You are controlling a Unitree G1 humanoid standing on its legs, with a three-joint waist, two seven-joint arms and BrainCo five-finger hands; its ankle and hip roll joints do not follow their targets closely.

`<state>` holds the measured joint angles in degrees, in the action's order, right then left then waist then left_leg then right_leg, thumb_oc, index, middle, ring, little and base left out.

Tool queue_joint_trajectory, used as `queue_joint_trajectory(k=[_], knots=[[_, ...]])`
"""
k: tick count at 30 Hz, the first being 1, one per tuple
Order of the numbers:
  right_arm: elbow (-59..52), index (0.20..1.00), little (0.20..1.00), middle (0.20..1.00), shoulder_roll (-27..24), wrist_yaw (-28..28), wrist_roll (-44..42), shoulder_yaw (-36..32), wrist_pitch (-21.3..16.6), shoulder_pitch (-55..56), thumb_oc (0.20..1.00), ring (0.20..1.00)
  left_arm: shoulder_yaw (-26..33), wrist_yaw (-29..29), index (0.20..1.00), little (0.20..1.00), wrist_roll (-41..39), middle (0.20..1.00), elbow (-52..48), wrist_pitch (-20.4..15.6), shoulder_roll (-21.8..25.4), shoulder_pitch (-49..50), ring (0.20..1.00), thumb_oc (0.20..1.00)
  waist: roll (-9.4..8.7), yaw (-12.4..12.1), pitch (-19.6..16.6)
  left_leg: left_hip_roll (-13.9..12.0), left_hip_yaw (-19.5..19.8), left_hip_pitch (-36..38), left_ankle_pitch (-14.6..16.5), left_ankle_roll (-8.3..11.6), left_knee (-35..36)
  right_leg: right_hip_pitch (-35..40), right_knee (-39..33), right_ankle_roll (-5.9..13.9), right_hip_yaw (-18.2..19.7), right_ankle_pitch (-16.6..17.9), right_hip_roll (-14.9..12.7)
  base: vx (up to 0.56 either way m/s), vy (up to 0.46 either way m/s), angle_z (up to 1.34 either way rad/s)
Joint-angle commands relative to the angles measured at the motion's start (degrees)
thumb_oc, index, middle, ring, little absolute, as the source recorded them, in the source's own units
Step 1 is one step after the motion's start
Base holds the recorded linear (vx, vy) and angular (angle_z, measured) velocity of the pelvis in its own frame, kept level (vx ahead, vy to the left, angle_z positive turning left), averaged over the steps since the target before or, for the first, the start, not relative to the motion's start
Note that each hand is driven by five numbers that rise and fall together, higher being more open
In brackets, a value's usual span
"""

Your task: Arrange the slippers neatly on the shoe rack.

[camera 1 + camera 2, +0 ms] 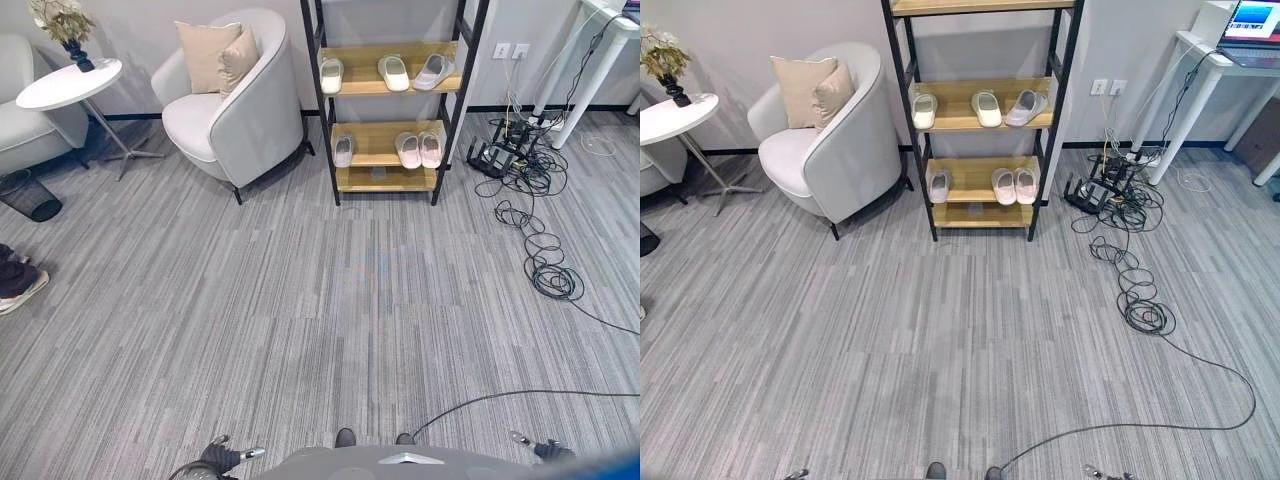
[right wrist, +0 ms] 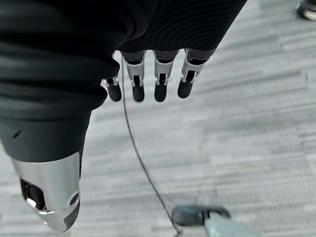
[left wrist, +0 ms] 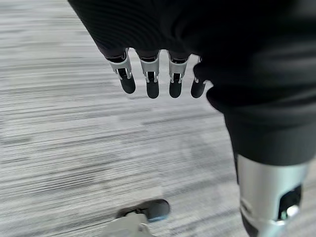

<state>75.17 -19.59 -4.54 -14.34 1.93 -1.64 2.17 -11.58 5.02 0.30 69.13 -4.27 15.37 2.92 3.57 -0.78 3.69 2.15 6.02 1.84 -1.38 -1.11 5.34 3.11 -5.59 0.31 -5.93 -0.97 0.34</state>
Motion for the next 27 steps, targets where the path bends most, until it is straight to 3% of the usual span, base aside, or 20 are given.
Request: queue_joint_trajectory(k=[1, 5, 6, 7, 8, 10, 12, 13, 14, 16, 18, 19, 20, 21, 22, 24, 25, 26, 27], knots=[[-0.9, 1.000, 1.000, 1.000, 1.0, 1.2, 1.9, 1.9, -0.5, -1.5, 1.000, 1.000, -0.8, 0.3, 1.000, 1.000, 4.3, 1.000, 1.8, -0.5, 0.3, -4.5, 1.000, 1.000, -2.68, 0.3, 0.1, -0.5, 2.3, -1.2, 1.5, 2.88, -0.3, 1.1, 0.6, 4.91, -1.2, -2.4, -3.2, 0.04, -0.109, 0.10], [-3.4, 1.000, 1.000, 1.000, 1.7, 1.3, 4.3, 5.8, -0.5, -3.2, 1.000, 1.000, -5.5, -0.2, 1.000, 1.000, 4.2, 1.000, -2.2, -1.0, -0.9, -7.6, 1.000, 1.000, -3.11, 1.2, 2.9, -2.1, 2.3, -0.8, 1.5, 3.32, -0.3, 0.1, 3.6, 3.48, -0.9, -3.3, -2.8, 0.01, -0.152, 0.09], [-4.5, 1.000, 1.000, 1.000, 0.8, 1.2, 10.1, 9.7, -0.4, -4.4, 1.000, 1.000, -8.8, -0.4, 1.000, 1.000, 5.5, 1.000, -9.3, -2.0, 0.2, -9.2, 1.000, 1.000, -3.97, 0.2, 6.2, -1.8, -0.3, -9.3, 2.8, 4.69, -16.1, -0.9, 7.2, 1.83, 0.5, -5.4, -3.2, -0.04, -0.106, 0.02], [-4.5, 1.000, 1.000, 1.000, 0.8, 1.2, 10.1, 9.7, -0.4, -4.4, 1.000, 1.000, -8.8, -0.4, 1.000, 1.000, 5.5, 1.000, -9.3, -2.0, 0.3, -9.2, 1.000, 1.000, -3.95, 0.2, 6.2, -1.8, -0.4, -9.5, 2.9, 4.69, -16.4, -0.9, 7.3, 1.82, 0.5, -5.4, -3.2, -0.01, -0.129, -0.10], [-4.7, 1.000, 1.000, 1.000, 0.4, 1.0, 11.4, 10.8, -0.2, -4.6, 1.000, 1.000, -9.4, -0.1, 1.000, 1.000, 5.7, 1.000, -10.6, -2.1, 0.5, -9.5, 1.000, 1.000, -4.12, -0.4, 7.0, -2.0, -0.7, -11.8, 1.2, 4.43, -18.9, -0.3, 7.5, 1.41, 0.5, -5.8, -3.2, 0.17, -0.034, -0.02], [-4.8, 1.000, 1.000, 1.000, -0.2, 0.3, 11.5, 10.8, 0.0, -4.6, 1.000, 1.000, -9.8, 0.3, 1.000, 1.000, 5.5, 1.000, -11.8, -2.2, 0.5, -9.3, 1.000, 1.000, -4.84, -2.4, 7.4, -0.1, -0.9, -17.7, 0.7, 3.46, -17.4, 1.8, 5.9, 2.09, 1.0, -6.2, -3.3, 0.29, -0.006, -0.02], [-4.9, 1.000, 1.000, 1.000, -0.3, -0.1, 9.8, 9.9, -0.2, -5.1, 1.000, 1.000, -10.1, 0.5, 1.000, 1.000, 5.6, 1.000, -10.5, -2.3, 0.2, -9.4, 1.000, 1.000, -4.87, -3.5, 7.1, 0.9, -0.3, -19.7, -2.4, 3.77, -13.3, 3.9, 4.1, 2.55, 1.8, -6.4, -3.1, 0.21, 0.064, 0.05], [-4.9, 1.000, 1.000, 1.000, -0.3, -0.1, 9.8, 9.9, -0.2, -5.1, 1.000, 1.000, -10.1, 0.5, 1.000, 1.000, 5.6, 1.000, -10.5, -2.3, 0.2, -9.4, 1.000, 1.000, -4.87, -3.5, 7.1, 0.9, -0.3, -19.7, -2.4, 3.77, -13.3, 3.9, 4.1, 2.55, 1.8, -6.4, -3.1, 0.34, 0.171, -0.10], [-4.5, 1.000, 1.000, 1.000, 0.3, -0.3, 10.5, 9.8, -0.3, -5.4, 1.000, 1.000, -8.7, 0.6, 1.000, 1.000, 5.7, 1.000, -6.3, -1.7, -0.5, -8.4, 1.000, 1.000, -5.01, -4.0, 5.5, 0.8, 1.1, -17.5, -3.2, 3.03, -7.8, 4.8, 4.3, 3.28, 3.2, -7.4, -3.1, 0.37, 0.203, -0.31], [-4.3, 1.000, 1.000, 1.000, 1.4, -0.3, 10.7, 9.8, -0.1, -5.4, 1.000, 1.000, -6.5, 0.6, 1.000, 1.000, 5.8, 1.000, -1.6, -0.7, -0.8, -7.2, 1.000, 1.000, -6.22, -3.5, 3.7, 1.2, 0.7, -15.6, -2.2, 1.98, -7.8, 4.4, 6.6, 4.32, 3.5, -7.1, -4.5, 0.51, 0.280, -0.77], [-5.2, 1.000, 1.000, 1.000, 2.5, 0.2, 10.2, 9.9, -0.2, -5.3, 1.000, 1.000, -6.0, 0.8, 1.000, 1.000, 6.5, 1.000, -0.7, -0.4, -0.2, -6.5, 1.000, 1.000, -7.06, -3.5, 3.2, 1.6, -0.2, -13.0, 0.2, 0.39, -8.0, 2.7, 12.3, 6.06, 4.3, -6.0, -5.7, 0.39, 0.250, -0.74], [-5.8, 1.000, 1.000, 1.000, 2.8, 0.3, 10.3, 10.0, -0.2, -5.3, 1.000, 1.000, -5.4, 0.8, 1.000, 1.000, 5.9, 1.000, -0.8, -0.4, 0.0, -6.5, 1.000, 1.000, -7.12, -3.5, 3.4, 1.9, -0.4, -12.0, 1.0, -0.22, -8.1, 1.0, 16.2, 7.17, 4.3, -3.7, -6.3, 0.24, 0.223, -0.47], [-6.8, 1.000, 1.000, 1.000, 2.9, 0.0, 10.4, 9.8, -0.2, -5.7, 1.000, 1.000, -4.6, 1.2, 1.000, 1.000, 4.5, 1.000, -1.4, -0.1, 0.5, -6.8, 1.000, 1.000, -6.64, -2.8, 4.7, 1.9, -1.0, -10.6, 2.3, -1.41, -8.8, -3.5, 25.7, 8.78, 3.7, 3.6, -8.0, 0.31, 0.292, -0.26], [-7.3, 1.000, 1.000, 1.000, 2.9, -0.3, 10.1, 9.3, -0.3, -5.7, 1.000, 1.000, -5.0, 1.6, 1.000, 1.000, 4.2, 1.000, -2.3, -0.2, 1.0, -7.2, 1.000, 1.000, -5.38, -1.9, 5.8, 1.2, -0.8, -8.5, 3.9, -2.24, -9.3, -7.4, 32.2, 8.24, 1.7, 6.0, -9.2, 0.33, 0.256, 0.00], [-7.7, 1.000, 1.000, 1.000, 2.9, -0.5, 9.7, 9.8, -1.3, -6.5, 1.000, 1.000, -5.5, 1.6, 1.000, 1.000, 5.4, 1.000, -2.3, -0.5, 1.5, -7.4, 1.000, 1.000, -4.77, -2.0, 6.1, 0.9, -0.4, -7.3, 4.7, -2.48, -9.5, -9.0, 33.3, 7.57, -0.3, 5.7, -10.1, 0.43, 0.155, 0.07], [-7.7, 1.000, 1.000, 1.000, 3.8, -0.3, 9.8, 9.9, -1.0, -6.8, 1.000, 1.000, -5.5, 2.5, 1.000, 1.000, 5.8, 1.000, -1.9, -0.4, 1.5, -8.2, 1.000, 1.000, -4.26, 0.0, 6.4, 0.1, 0.0, -3.2, 7.0, -2.19, -8.5, -12.6, 27.5, 6.26, -1.9, 1.7, -9.6, 0.35, -0.011, -0.06], [-7.7, 1.000, 1.000, 1.000, 3.7, -0.3, 9.8, 9.9, -1.0, -6.7, 1.000, 1.000, -5.5, 2.5, 1.000, 1.000, 5.8, 1.000, -1.9, -0.4, 1.5, -8.1, 1.000, 1.000, -4.20, 0.0, 6.6, 0.0, 0.0, -2.7, 7.1, -2.13, -8.4, -12.1, 27.5, 6.20, -2.0, 1.6, -9.5, 0.36, -0.110, -0.03], [-7.4, 1.000, 1.000, 1.000, 4.0, -0.3, 8.8, 9.2, -0.8, -6.2, 1.000, 1.000, -5.2, 2.9, 1.000, 1.000, 4.7, 1.000, -1.9, -0.6, 1.2, -8.8, 1.000, 1.000, -4.38, 1.7, 6.6, -0.1, 1.4, 0.4, 8.4, -1.43, -7.2, -13.3, 19.3, 6.57, 0.3, 1.2, -7.6, 0.47, -0.177, 0.03], [-6.6, 1.000, 1.000, 1.000, 3.6, -0.5, 7.5, 8.1, -0.5, -5.9, 1.000, 1.000, -4.3, 3.0, 1.000, 1.000, 3.4, 1.000, -1.3, -0.7, 1.1, -9.3, 1.000, 1.000, -4.71, 2.8, 6.1, -0.4, 2.0, 2.0, 9.4, -0.64, -6.4, -14.5, 11.8, 7.72, 1.9, 3.4, -7.6, 0.47, -0.173, 0.66]])
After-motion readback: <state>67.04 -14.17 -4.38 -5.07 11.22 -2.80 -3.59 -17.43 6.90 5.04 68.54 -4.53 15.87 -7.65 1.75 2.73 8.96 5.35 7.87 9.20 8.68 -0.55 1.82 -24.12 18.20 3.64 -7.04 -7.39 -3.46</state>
